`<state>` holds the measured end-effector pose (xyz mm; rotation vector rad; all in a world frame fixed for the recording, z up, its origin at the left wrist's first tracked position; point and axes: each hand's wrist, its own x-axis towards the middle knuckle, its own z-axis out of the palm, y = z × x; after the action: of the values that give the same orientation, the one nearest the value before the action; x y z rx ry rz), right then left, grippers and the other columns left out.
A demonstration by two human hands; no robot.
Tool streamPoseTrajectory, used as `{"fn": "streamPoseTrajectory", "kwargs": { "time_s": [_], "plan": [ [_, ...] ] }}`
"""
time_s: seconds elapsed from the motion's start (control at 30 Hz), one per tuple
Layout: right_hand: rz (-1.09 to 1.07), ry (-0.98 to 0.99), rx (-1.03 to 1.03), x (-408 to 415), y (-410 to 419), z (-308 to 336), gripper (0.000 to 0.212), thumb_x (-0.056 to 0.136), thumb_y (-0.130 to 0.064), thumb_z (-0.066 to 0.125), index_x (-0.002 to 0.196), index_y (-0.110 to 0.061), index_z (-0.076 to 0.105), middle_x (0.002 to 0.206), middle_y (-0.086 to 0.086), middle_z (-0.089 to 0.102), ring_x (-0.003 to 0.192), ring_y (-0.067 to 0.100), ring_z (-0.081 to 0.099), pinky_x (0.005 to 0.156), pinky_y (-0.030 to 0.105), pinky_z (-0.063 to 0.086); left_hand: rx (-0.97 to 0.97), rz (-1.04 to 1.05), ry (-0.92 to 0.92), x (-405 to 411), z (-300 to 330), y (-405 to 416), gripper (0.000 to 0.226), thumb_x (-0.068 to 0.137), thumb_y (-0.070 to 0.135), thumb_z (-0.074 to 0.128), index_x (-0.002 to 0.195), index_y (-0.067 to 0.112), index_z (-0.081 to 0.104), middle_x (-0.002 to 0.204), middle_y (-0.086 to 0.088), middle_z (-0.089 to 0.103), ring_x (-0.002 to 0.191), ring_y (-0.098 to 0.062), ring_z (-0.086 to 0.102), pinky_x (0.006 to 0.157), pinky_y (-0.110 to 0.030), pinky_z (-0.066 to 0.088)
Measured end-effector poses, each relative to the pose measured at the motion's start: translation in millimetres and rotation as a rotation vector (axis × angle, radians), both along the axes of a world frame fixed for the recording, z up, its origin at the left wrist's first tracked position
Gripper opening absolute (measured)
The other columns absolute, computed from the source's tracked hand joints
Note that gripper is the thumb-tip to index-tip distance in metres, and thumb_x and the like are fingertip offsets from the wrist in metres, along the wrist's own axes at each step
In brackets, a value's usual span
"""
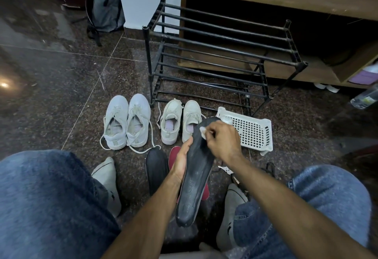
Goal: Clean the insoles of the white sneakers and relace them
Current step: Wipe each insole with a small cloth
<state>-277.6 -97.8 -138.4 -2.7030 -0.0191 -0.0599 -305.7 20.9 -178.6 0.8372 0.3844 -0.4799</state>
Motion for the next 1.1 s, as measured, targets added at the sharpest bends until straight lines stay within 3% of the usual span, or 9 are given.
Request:
{"fn": "streamPoseTrajectory", "kwargs": {
  "time_s": [0.1,0.23,0.33,0.47,0.63,0.73,0.83,0.93,1.1],
  "plan": [
    [-0.047,0.004,0.067,-1,2,-2,0.013,0.092,-0.015,0.058,0.094,-0.014,0.071,0.094,0.001,0.066,0.08,0.019,0.061,0.079,0.035,0.053,-0.038,0.008,0.034,-1,0,3,0.059,0.104,0.025,0.028,0.08,0.007,0.078,0.084,-0.012,0.074,0.076,-0.017,0.072,0.069,-0.024,0.058],
    [0.252,0.025,0.027,-41,17,-11,0.013,0.092,-0.015,0.058,0.094,-0.012,0.071,0.089,-0.001,0.063,0.076,0.02,0.06,0.074,0.036,0.052,0.004,0.082,-0.023,0,-1,4,0.057,0.104,0.022,0.029,0.073,0.006,0.074,0.067,-0.006,0.072,0.066,-0.013,0.07,0.055,-0.016,0.052],
    [0.202,-0.004,0.003,-28,15,-11,0.014,0.093,-0.02,0.057,0.096,-0.015,0.07,0.093,-0.002,0.063,0.08,0.021,0.062,0.077,0.037,0.052,-0.033,0.067,-0.02,-1,2,2,0.069,0.104,0.019,0.027,0.053,0.007,0.073,0.058,-0.004,0.069,0.054,-0.006,0.067,0.049,-0.014,0.05],
    [-0.061,-0.089,0.065,-7,14,-7,0.012,0.091,-0.022,0.059,0.09,-0.015,0.069,0.092,0.0,0.065,0.077,0.024,0.062,0.07,0.035,0.051,-0.035,0.065,0.035,2,-3,3,0.06,0.103,0.03,0.031,0.076,0.009,0.08,0.081,-0.011,0.074,0.073,-0.016,0.072,0.065,-0.022,0.058],
    [0.251,-0.074,0.033,-46,24,-15,0.009,0.088,-0.015,0.063,0.088,-0.013,0.071,0.083,-0.002,0.062,0.065,0.018,0.058,0.06,0.029,0.046,0.051,0.068,-0.02,2,-10,6,0.047,0.105,0.022,0.029,0.081,0.005,0.066,0.063,-0.002,0.07,0.061,-0.005,0.068,0.058,-0.015,0.052],
    [0.272,-0.06,-0.019,-36,13,-16,0.014,0.092,-0.019,0.058,0.096,-0.015,0.071,0.091,-0.003,0.063,0.074,0.023,0.063,0.071,0.035,0.051,0.1,0.074,-0.006,1,-9,3,0.047,0.105,0.021,0.029,0.08,0.006,0.066,0.063,-0.001,0.071,0.06,-0.004,0.068,0.057,-0.014,0.052],
    [0.023,-0.05,-0.038,-6,1,-11,0.016,0.094,-0.02,0.054,0.096,-0.016,0.07,0.097,0.0,0.065,0.08,0.025,0.063,0.076,0.037,0.052,0.032,0.007,0.042,-3,-4,1,0.046,0.098,0.029,0.041,0.082,0.005,0.078,0.082,-0.012,0.074,0.073,-0.017,0.071,0.077,-0.027,0.057],
    [-0.151,-0.032,-0.006,8,-9,-4,0.015,0.093,-0.02,0.057,0.098,-0.019,0.071,0.101,0.001,0.068,0.085,0.025,0.062,0.074,0.03,0.046,0.012,-0.01,0.069,-6,1,1,0.043,0.087,0.035,0.051,0.098,0.001,0.075,0.098,-0.019,0.07,0.085,-0.026,0.067,0.098,-0.038,0.046],
    [0.195,0.024,0.012,-28,11,-9,0.018,0.094,-0.018,0.055,0.103,-0.019,0.071,0.095,-0.005,0.062,0.081,0.019,0.062,0.074,0.033,0.051,-0.056,0.084,0.058,0,-1,2,0.055,0.1,0.027,0.036,0.072,0.006,0.078,0.076,-0.011,0.073,0.072,-0.019,0.07,0.059,-0.021,0.057]
  ]
}}
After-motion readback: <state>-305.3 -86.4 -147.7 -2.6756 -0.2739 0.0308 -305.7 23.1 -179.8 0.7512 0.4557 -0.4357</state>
